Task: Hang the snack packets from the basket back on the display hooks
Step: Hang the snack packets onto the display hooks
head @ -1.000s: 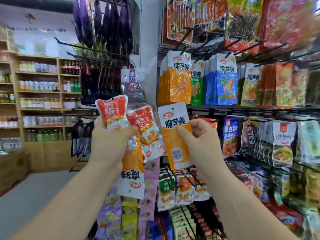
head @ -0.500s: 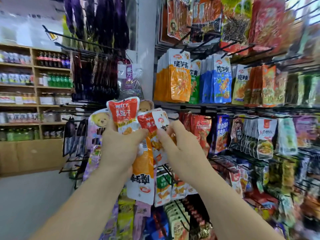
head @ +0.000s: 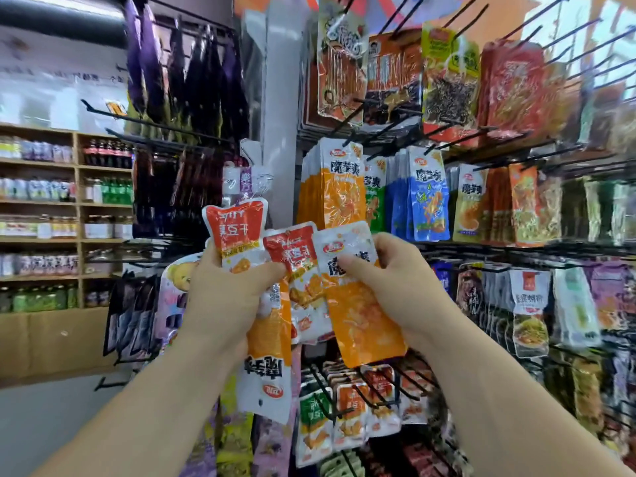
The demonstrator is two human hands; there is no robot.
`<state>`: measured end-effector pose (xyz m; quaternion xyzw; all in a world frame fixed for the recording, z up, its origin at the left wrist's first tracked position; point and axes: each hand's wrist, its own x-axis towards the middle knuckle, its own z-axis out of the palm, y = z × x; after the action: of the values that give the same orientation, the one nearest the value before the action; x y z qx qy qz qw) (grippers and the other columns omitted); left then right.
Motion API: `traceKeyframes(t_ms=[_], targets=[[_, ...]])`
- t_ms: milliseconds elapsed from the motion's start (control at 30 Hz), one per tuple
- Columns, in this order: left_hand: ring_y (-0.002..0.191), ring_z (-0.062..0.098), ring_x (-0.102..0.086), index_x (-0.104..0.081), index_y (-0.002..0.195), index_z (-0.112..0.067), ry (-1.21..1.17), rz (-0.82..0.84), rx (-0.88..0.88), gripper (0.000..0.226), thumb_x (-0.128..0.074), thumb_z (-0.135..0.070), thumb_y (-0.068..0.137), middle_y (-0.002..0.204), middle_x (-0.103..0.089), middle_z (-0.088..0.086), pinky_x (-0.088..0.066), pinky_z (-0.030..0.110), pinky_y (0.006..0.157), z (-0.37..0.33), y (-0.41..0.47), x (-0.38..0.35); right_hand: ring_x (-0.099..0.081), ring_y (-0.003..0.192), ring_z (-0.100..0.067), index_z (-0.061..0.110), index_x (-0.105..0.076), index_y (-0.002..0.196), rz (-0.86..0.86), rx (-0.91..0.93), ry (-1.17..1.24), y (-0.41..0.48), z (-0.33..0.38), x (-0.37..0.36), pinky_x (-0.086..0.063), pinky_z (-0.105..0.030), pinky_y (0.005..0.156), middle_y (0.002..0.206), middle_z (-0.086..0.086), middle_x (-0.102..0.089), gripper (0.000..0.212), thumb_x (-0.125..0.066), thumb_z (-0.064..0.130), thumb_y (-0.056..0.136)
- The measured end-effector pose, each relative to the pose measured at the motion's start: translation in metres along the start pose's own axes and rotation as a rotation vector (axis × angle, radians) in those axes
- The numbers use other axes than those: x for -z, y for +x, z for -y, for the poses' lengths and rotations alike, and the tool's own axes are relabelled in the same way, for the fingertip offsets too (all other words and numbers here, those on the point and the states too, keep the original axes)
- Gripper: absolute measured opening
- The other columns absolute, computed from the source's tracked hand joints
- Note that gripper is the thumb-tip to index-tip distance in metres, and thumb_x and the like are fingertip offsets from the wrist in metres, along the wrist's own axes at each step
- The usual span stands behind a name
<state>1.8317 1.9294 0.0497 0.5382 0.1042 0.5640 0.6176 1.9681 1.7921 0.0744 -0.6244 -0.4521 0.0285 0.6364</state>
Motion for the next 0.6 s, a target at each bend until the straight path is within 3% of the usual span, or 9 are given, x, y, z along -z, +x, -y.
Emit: traceKeyframes(t_ms=[67, 167, 267, 333, 400, 467, 600], targets=[[0.087, 0.044, -0.075, -0.064, 0.102, -0.02, -0.005, -0.013, 0.001, 0.038, -0.08, 0.007, 0.081, 0.088, -0.076, 0.008, -0.058, 0.072, 0.074, -0.004, 0.007, -0.004, -0.076, 0.089, -0.036, 0.022, -0.069, 0.106, -0.004, -0.004, 0.106, 0.013, 0.008, 0.01, -0.061, -0.062, 0.078, 0.096, -0.006, -0.079, 0.009, -0.07, 0.026, 0.099], [0.091, 0.046, -0.074, -0.063, 0.103, -0.019, -0.002, -0.041, -0.009, 0.038, -0.08, 0.007, 0.081, 0.091, -0.076, 0.011, -0.06, 0.07, 0.075, -0.009, 0.017, -0.012, -0.073, 0.076, -0.028, 0.019, -0.069, 0.11, -0.007, -0.01, 0.242, 0.04, 0.022, 0.019, -0.063, -0.052, 0.075, 0.088, -0.004, -0.077, 0.012, -0.061, 0.026, 0.104], [0.087, 0.04, -0.077, -0.063, 0.101, -0.02, -0.008, -0.051, -0.033, 0.039, -0.081, 0.008, 0.08, 0.087, -0.077, 0.006, -0.063, 0.062, 0.073, -0.014, 0.025, -0.022, -0.061, 0.072, -0.026, 0.01, -0.068, 0.111, -0.04, 0.027, 0.209, 0.073, 0.035, 0.021, -0.057, -0.046, 0.067, 0.086, -0.011, -0.065, 0.028, -0.054, 0.033, 0.107], [0.082, 0.034, -0.078, -0.064, 0.103, -0.02, -0.006, -0.062, -0.044, 0.04, -0.081, 0.007, 0.08, 0.085, -0.078, 0.003, -0.065, 0.054, 0.069, -0.016, 0.029, -0.026, -0.05, 0.071, -0.025, 0.002, -0.064, 0.111, -0.092, 0.059, 0.163, 0.093, 0.041, 0.019, -0.045, -0.042, 0.064, 0.086, -0.012, -0.054, 0.036, -0.052, 0.036, 0.108], [0.08, 0.032, -0.078, -0.063, 0.102, -0.021, -0.005, -0.069, -0.056, 0.041, -0.082, 0.007, 0.079, 0.083, -0.078, 0.0, -0.064, 0.05, 0.066, -0.017, 0.031, -0.028, -0.042, 0.068, -0.024, 0.007, -0.062, 0.098, -0.125, 0.098, 0.118, 0.11, 0.047, 0.016, -0.036, -0.041, 0.065, 0.079, -0.01, -0.045, 0.034, -0.052, 0.039, 0.107], [0.083, 0.035, -0.077, -0.063, 0.101, -0.023, -0.004, -0.072, -0.068, 0.04, -0.082, 0.006, 0.08, 0.085, -0.078, 0.002, -0.064, 0.055, 0.07, -0.019, 0.033, -0.028, -0.041, 0.066, -0.023, 0.013, -0.057, 0.086, -0.148, 0.116, 0.112, 0.124, 0.051, 0.013, -0.036, -0.041, 0.064, 0.072, -0.007, -0.044, 0.034, -0.053, 0.041, 0.105], [0.078, 0.032, -0.078, -0.064, 0.103, -0.021, -0.008, -0.087, -0.103, 0.039, -0.08, 0.007, 0.081, 0.086, -0.077, 0.002, -0.064, 0.053, 0.066, -0.021, 0.035, -0.021, -0.038, 0.073, -0.026, 0.009, -0.058, 0.093, -0.196, 0.129, 0.185, 0.142, 0.051, 0.009, -0.039, -0.042, 0.067, 0.083, -0.008, -0.043, 0.032, -0.056, 0.039, 0.105]])
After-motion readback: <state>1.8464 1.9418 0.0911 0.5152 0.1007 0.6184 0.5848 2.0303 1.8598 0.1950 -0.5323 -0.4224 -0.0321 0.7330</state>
